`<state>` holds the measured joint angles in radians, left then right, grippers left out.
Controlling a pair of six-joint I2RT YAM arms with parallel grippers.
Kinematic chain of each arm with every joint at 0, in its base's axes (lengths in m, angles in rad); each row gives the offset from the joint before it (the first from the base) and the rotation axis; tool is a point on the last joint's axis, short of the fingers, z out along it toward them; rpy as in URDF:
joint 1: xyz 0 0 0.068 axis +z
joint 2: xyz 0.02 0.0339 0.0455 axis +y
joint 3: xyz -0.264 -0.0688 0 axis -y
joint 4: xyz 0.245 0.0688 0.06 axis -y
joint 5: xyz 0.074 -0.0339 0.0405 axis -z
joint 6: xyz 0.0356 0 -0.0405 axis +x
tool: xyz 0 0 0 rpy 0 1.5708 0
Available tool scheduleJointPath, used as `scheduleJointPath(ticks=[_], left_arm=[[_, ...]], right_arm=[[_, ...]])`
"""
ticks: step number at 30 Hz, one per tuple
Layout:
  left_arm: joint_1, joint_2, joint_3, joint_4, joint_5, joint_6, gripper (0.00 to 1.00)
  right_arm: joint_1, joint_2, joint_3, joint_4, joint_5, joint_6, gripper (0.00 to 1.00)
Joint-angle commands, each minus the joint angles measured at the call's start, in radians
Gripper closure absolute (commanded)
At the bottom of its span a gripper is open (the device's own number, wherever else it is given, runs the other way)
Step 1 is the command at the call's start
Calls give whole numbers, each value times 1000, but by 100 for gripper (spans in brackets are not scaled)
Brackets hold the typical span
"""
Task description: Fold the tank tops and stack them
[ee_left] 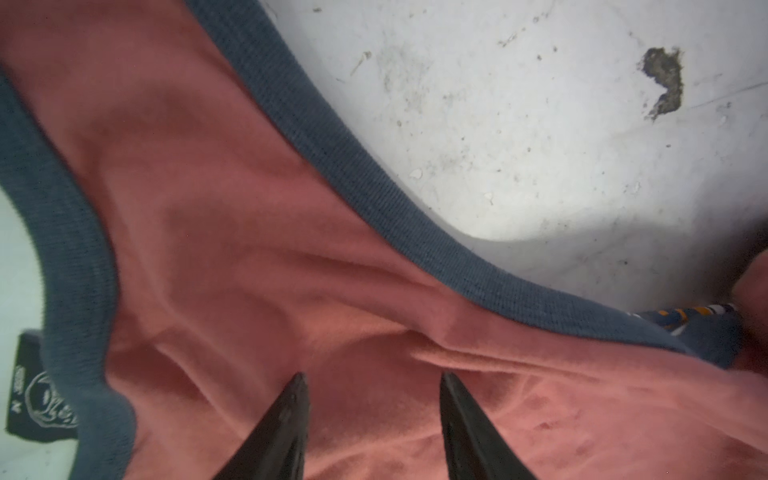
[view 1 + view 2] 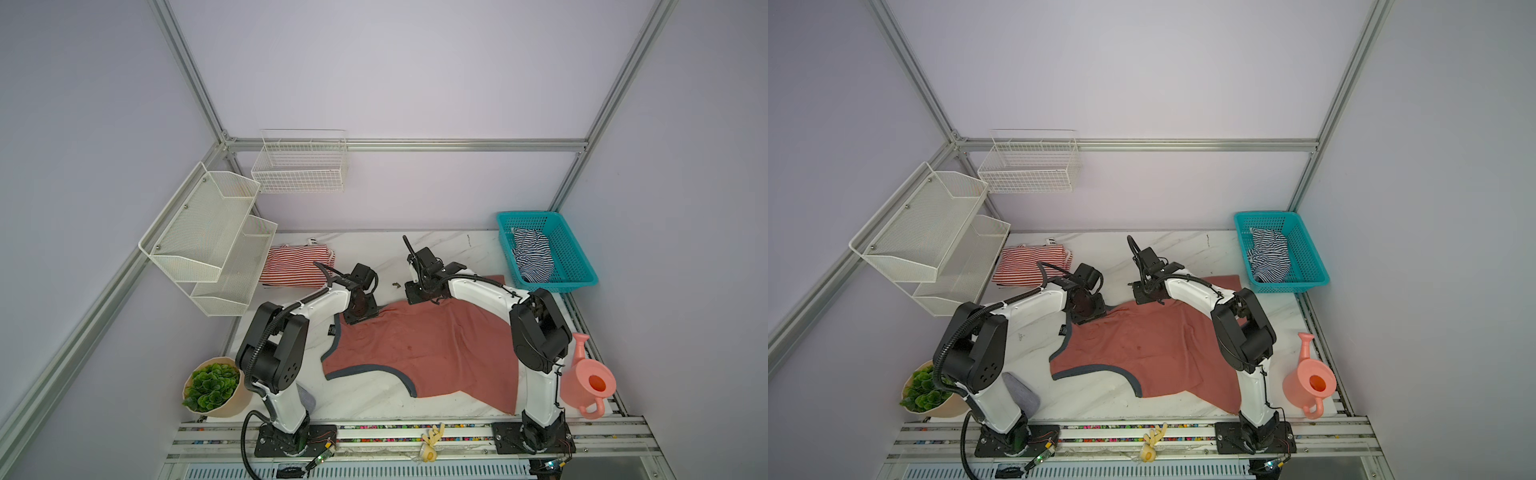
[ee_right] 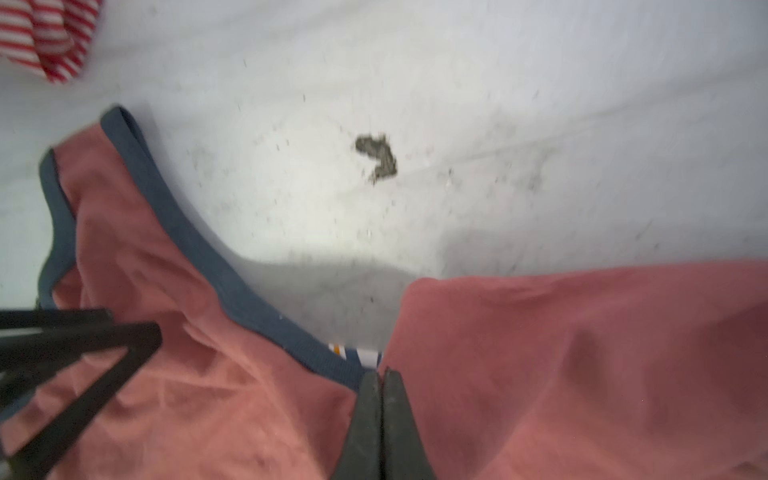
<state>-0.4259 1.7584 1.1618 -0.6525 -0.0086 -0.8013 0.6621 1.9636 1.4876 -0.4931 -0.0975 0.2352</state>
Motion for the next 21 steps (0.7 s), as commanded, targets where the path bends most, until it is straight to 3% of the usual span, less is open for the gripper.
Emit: scheduleJointPath(ticks=[1,4,6,10,21], left_arm=[[3,-41,-39,-12,-13,-10,49],[1,-39,-46,-12,-13,-10,49],[1,-32,-48,-12,-7,-12,49],[-1,-25,-53,-12,-2,-15,49],[-1,-33,-60,-12,-2,-13,49]], right_arm=[[6,-81,-89,-27,-85,13,100],[16,-105,-153,-59,-111,12,100],[19,-110,-172,-90,-102,9,73],[19,-114,-152,-118,-54,0,53],[19,-38,22,-91,-6,-25,49]])
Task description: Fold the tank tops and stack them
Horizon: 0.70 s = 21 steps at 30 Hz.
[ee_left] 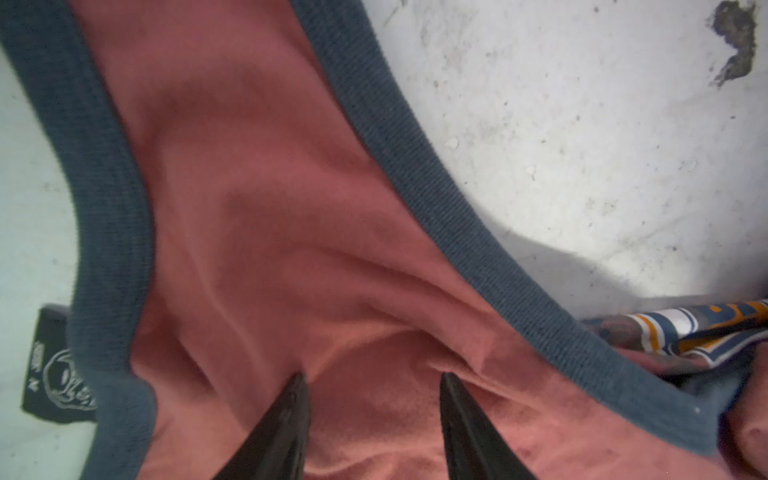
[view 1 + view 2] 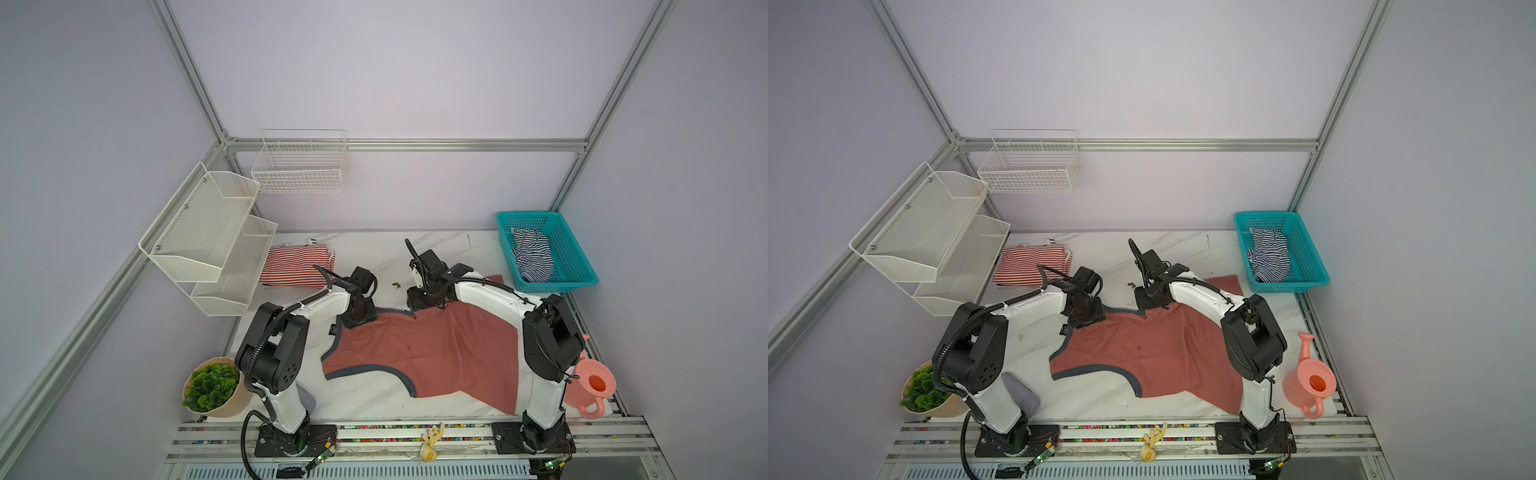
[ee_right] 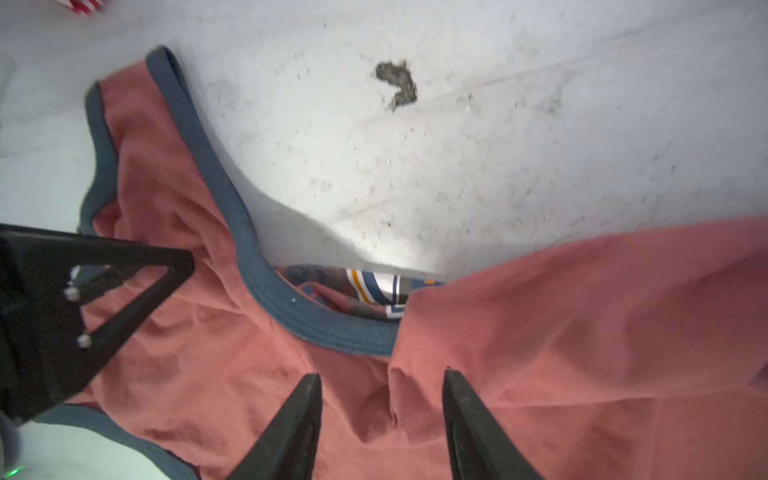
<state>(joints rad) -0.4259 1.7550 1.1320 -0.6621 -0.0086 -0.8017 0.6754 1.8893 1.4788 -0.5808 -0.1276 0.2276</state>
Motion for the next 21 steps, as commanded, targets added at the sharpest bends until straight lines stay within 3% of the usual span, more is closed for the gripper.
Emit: scheduleJointPath(ticks=[1,9,21], left_arm=[[-1,-28,-31,-2,-4,-14,49],[-2,-19,-36,-1,0,-13,49],[-2,-2,-36,0,7,-14,49]], right_arm=[[6,46,41,-1,20,-18,49],[10,131,41,-3,-99,-28,54],[16,83,-108,-2,-134,-8,51]])
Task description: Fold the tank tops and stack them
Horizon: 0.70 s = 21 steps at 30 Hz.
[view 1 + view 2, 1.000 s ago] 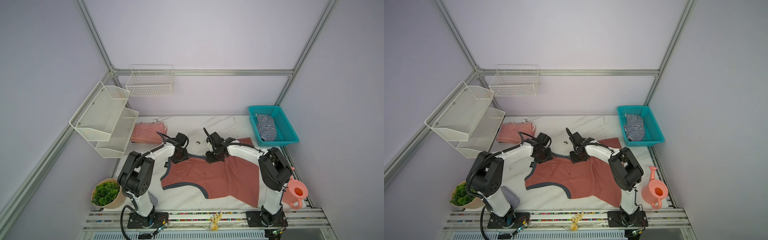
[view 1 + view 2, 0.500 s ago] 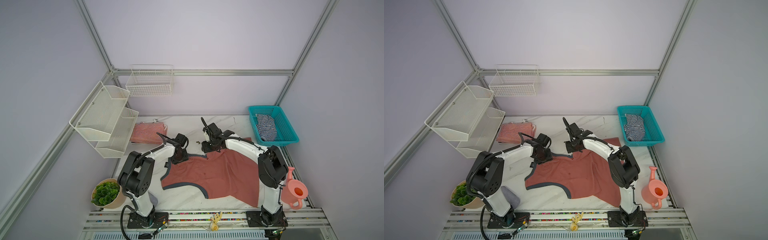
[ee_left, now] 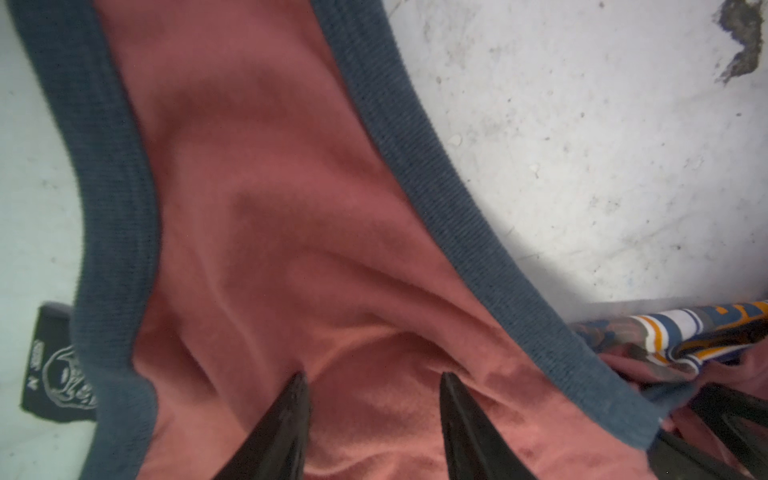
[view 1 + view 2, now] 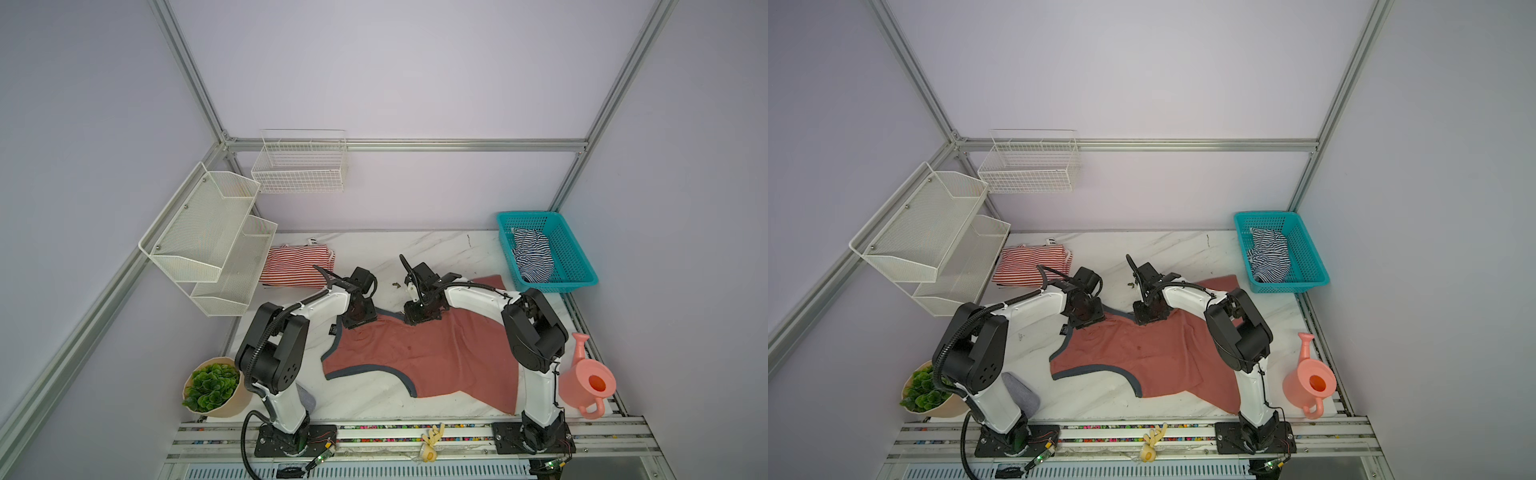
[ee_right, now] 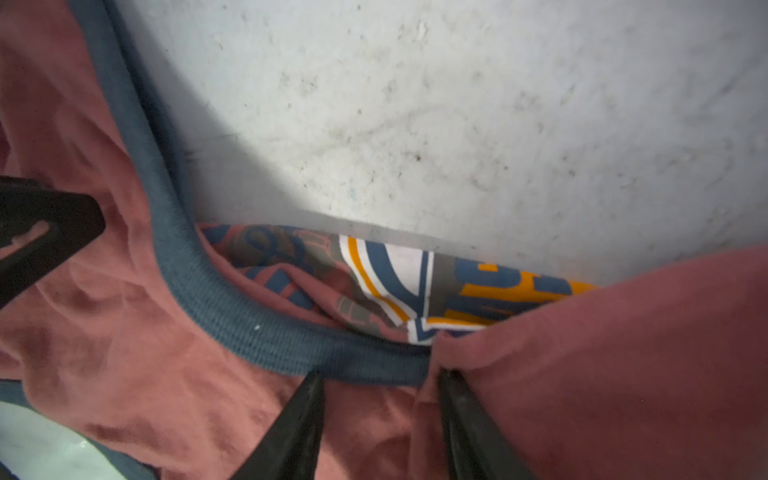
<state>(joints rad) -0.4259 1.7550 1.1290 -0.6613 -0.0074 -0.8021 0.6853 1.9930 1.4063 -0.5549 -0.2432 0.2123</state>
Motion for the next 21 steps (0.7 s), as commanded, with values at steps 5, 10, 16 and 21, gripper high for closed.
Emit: scheduleJointPath(ticks=[5,10,16,21], left_arm=[[-2,-2,-36,0,5,-13,49],[-4,-1,-40,1,5,-15,49],[-2,-2,-45,0,3,-14,49],[-3,-1,-45,0,4,-13,49]], right_arm=[[7,-9,-49,-13,-4,19,48],[7,15,-42,-5,11,21,50],[6,54,-56,16,11,25,67],[5,66,-65,36,22,37,79]])
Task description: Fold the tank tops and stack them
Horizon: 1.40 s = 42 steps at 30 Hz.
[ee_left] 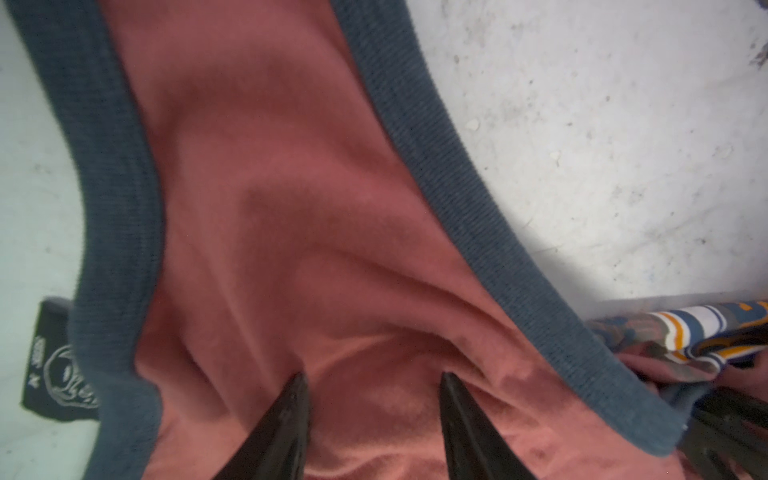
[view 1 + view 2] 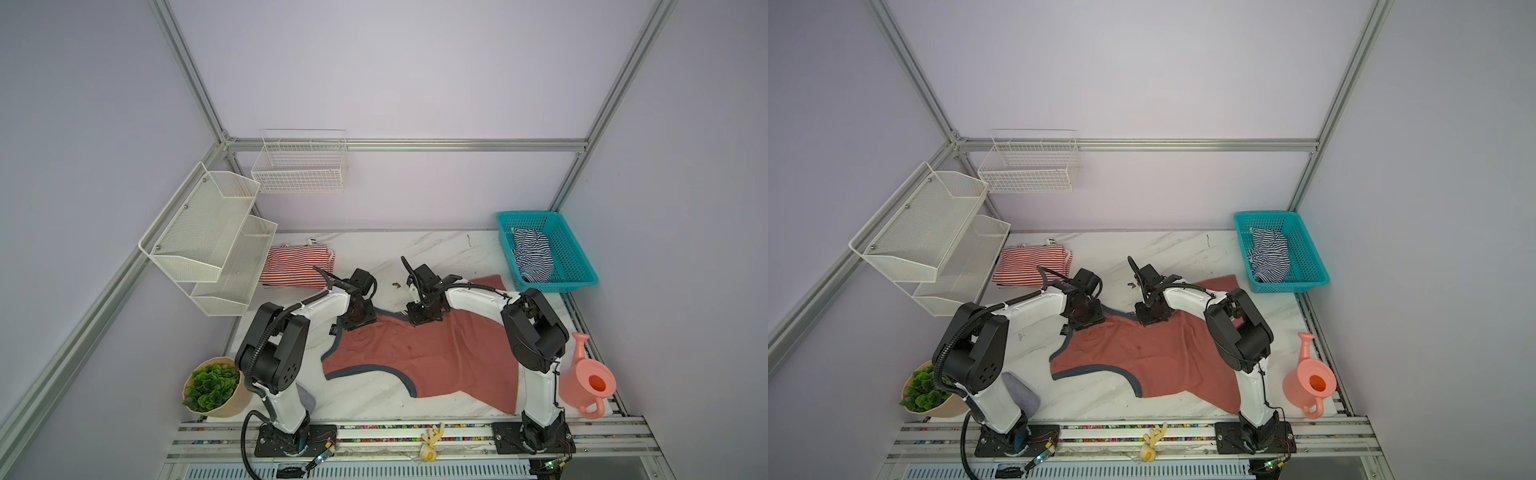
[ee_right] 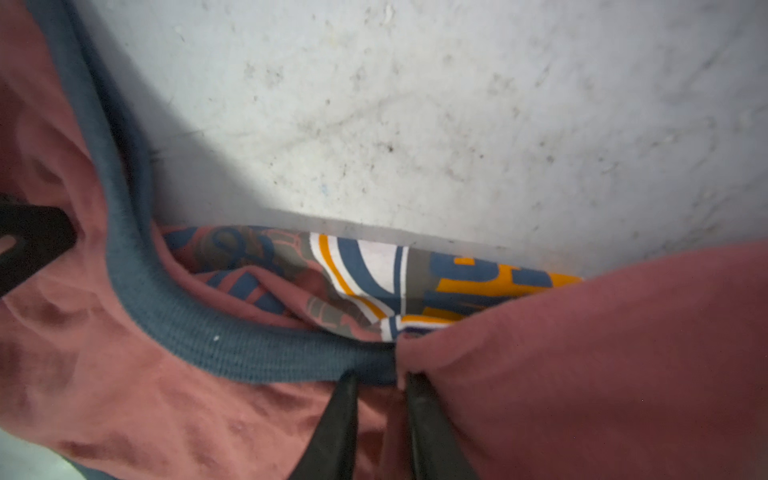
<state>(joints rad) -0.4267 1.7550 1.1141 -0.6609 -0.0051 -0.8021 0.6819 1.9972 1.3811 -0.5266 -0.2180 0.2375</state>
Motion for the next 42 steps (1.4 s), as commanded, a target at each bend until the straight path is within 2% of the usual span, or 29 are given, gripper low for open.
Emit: scheduleJointPath(ticks=[1,6,13,23,32,42], left_arm=[[-3,0,-31,-2,1,-13,49],[-3,-2,-32,-2,2,-11,49],[-2,-4,-41,-2,1,-13,49],[-1,-20,-54,0,-13,-28,49],[-1,-26,-53,0,-41,-52,49],[17,-18,-64,-6,-75,-79,48]], right_arm=[[9,63,-41,10,-1,13,82],[8,53,-45,11,13,19,100],[8,-18,-37,13,65,35,100],[8,-136,27,118,201,60,100],[-5,-82,138,259,268,51,100],[-58,-24,232,471,250,58,100]])
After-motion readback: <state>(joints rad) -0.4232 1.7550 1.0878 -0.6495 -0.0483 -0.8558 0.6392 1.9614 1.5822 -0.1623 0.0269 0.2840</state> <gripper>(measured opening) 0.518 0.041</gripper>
